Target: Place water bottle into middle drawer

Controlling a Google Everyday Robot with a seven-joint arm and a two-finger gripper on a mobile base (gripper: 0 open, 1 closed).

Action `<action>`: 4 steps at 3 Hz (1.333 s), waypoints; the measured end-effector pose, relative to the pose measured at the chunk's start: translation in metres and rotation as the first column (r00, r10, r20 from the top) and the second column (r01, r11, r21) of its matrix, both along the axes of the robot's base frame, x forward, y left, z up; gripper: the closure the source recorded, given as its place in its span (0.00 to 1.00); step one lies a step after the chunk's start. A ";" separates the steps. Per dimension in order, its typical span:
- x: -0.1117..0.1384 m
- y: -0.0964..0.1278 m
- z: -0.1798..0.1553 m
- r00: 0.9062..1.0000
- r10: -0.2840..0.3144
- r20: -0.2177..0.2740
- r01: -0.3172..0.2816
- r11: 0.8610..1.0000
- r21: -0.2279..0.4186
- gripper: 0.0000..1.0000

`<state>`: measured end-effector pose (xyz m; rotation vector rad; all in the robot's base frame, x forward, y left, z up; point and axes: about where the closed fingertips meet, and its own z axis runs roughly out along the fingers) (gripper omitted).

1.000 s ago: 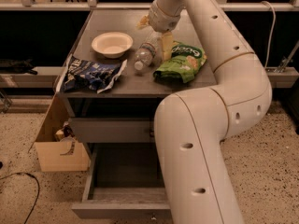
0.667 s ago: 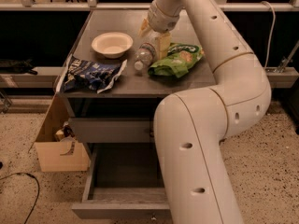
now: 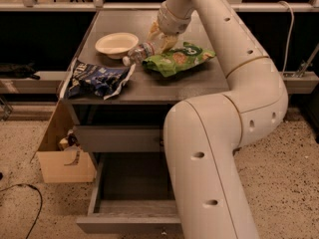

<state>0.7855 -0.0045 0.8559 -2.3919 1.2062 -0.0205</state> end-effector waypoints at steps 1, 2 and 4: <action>0.000 0.000 0.000 1.000 0.000 0.000 0.000 1.000 0.000 1.00; 0.000 0.000 0.000 1.000 0.000 0.000 0.000 1.000 0.000 1.00; -0.003 -0.026 0.043 0.992 -0.101 0.069 0.103 0.995 -0.017 1.00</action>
Offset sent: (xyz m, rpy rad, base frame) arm 0.0000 0.0000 0.0000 0.0000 0.0000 0.0000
